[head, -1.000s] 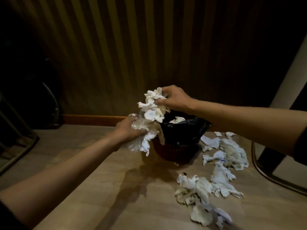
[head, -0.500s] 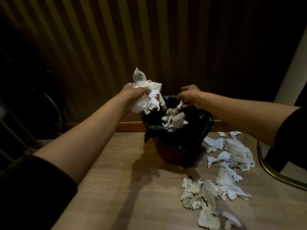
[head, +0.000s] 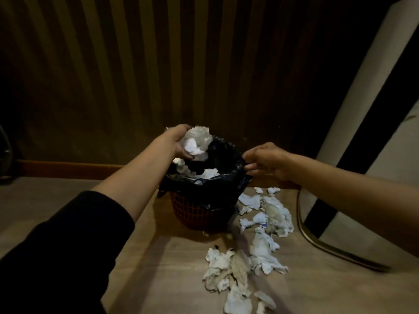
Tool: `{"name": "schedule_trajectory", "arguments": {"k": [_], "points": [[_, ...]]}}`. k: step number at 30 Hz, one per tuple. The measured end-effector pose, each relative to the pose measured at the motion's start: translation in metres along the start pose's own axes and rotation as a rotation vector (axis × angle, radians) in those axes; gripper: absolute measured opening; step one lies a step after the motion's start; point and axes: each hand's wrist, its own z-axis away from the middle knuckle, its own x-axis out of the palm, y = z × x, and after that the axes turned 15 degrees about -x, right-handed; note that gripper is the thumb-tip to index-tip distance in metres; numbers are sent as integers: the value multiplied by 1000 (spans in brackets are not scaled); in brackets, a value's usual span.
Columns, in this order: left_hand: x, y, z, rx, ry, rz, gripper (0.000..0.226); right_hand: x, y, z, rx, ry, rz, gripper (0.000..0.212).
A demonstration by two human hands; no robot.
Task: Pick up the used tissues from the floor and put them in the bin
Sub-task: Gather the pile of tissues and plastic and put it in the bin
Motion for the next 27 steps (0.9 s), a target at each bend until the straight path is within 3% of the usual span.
{"name": "schedule_trajectory", "arguments": {"k": [5, 11, 20, 27], "points": [[8, -9, -10, -3, 8, -152, 15, -9, 4, 16, 48, -120, 59, 19], [-22, -13, -28, 113, 122, -292, 36, 2, 5, 11, 28, -136, 38, 21], [-3, -37, -15, 244, -135, -582, 30, 6, 42, 27, -30, -259, 217, 20], [43, -93, 9, 260, -197, -1095, 25, 1, 124, 30, 48, -375, 440, 17]]}}
